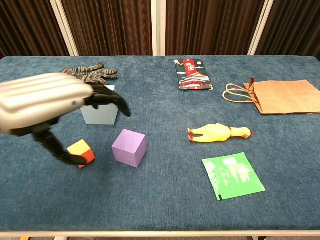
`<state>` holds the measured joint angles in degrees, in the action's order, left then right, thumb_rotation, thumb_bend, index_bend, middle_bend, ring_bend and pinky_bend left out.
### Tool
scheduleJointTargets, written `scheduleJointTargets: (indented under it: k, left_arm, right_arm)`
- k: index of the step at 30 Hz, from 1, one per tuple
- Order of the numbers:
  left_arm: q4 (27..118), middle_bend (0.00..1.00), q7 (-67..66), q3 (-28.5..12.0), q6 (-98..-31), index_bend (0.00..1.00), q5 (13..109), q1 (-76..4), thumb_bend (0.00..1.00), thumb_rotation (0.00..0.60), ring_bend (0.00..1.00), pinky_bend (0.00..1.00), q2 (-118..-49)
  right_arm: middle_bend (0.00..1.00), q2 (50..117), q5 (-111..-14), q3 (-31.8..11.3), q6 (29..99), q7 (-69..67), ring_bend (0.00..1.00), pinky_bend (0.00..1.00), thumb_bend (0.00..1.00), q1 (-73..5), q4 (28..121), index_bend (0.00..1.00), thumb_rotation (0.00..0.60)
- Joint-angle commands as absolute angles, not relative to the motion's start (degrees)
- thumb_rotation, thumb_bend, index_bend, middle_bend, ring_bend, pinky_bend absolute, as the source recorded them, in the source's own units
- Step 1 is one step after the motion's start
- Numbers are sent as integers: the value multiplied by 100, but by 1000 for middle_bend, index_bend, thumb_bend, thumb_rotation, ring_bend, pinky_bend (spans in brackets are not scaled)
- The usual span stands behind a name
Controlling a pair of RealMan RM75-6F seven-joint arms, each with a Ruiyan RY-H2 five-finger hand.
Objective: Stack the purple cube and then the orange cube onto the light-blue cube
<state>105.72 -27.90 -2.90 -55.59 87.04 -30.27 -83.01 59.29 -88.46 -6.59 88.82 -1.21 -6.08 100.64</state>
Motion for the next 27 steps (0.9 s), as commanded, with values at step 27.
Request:
scheduleJointTargets:
  k: [27]
  left_arm:
    - [9494,410,-3205,-509,-5200,318,7104,-3967,208,600,273,362,-9451]
  right_arm:
    - [51,5904,-8871,-743,9052,-499,0,0,233,-557,9924,72,600]
